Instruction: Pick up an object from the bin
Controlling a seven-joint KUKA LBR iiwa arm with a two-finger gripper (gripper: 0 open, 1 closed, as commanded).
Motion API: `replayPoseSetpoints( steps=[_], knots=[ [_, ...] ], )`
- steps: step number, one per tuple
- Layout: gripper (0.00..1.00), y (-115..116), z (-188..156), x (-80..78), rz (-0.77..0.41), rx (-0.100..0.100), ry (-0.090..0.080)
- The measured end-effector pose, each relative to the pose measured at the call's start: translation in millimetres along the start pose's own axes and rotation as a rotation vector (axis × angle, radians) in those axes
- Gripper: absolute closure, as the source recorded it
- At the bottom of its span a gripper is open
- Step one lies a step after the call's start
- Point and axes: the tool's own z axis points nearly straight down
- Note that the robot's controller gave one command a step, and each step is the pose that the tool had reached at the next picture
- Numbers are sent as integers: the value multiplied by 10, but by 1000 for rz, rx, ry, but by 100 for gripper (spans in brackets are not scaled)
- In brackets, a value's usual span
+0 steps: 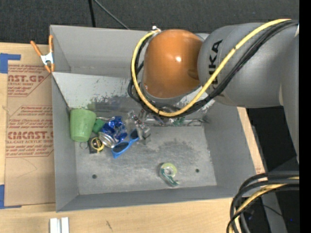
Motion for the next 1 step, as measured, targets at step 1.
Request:
replayPoseSetpoints(
  steps=[1],
  knots=[
    [100,398,-1585,152,-137,0,-1]
  ],
)
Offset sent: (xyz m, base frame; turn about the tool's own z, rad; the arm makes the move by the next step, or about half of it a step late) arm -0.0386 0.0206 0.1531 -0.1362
